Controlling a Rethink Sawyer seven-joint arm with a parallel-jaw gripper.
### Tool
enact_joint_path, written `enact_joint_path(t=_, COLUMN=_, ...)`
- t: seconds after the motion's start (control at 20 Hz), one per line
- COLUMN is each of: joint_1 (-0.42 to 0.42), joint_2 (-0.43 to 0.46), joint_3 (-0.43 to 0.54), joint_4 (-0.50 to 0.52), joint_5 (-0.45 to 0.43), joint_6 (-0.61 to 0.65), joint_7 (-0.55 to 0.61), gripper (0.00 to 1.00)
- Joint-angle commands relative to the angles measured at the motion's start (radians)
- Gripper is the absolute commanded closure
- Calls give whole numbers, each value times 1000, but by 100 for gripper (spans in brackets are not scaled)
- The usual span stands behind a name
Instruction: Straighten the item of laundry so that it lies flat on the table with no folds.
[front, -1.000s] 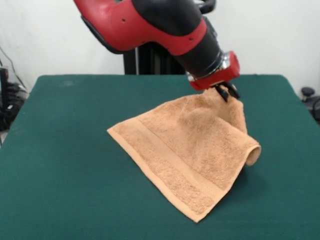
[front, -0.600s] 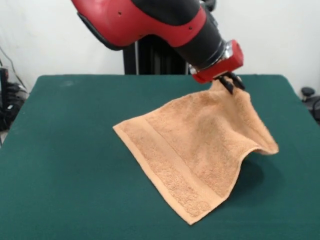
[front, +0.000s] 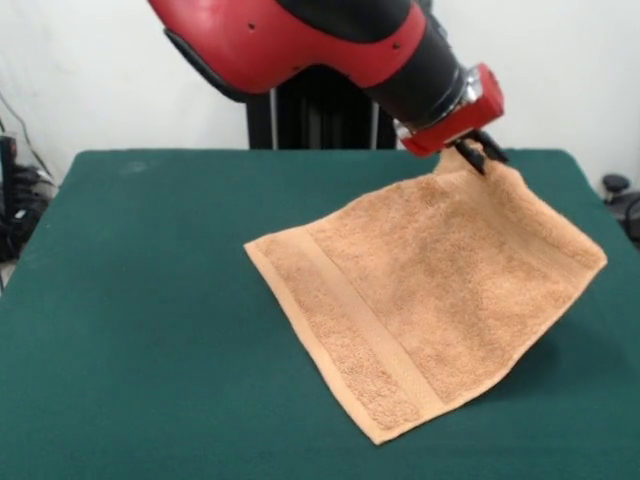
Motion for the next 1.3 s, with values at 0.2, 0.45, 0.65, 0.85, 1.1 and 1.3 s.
enact_joint_path(t=0.2, joint_1=231, joint_2=141, joint_3=-177, joint_4=-140, joint_5=-168, joint_6=-122, joint_7=67, gripper=100)
enact_joint_path(t=0.45, joint_1=344, joint_2=170, joint_3=-323, joint_4=-147, joint_5=-235, joint_6=-252, joint_7=172, gripper=100)
enact_joint_path(t=0.65, joint_1=414, joint_2=132, joint_3=-400, joint_4=-96, joint_5=-216, joint_6=-267, joint_7=227, gripper=100)
enact_joint_path(t=0.85, joint_1=468, joint_2=-12, joint_3=-441, joint_4=-21, joint_5=-171, joint_6=-205, joint_7=240, gripper=100)
enact_joint_path(t=1.1, joint_1=542, joint_2=-83, joint_3=-523, joint_4=-31, joint_5=-164, joint_6=-225, joint_7=257, gripper=100)
enact_joint_path(t=1.3, joint_1=585, joint_2=-86, joint_3=-584, joint_4=-72, joint_5=-160, joint_6=-240, joint_7=253, gripper=100)
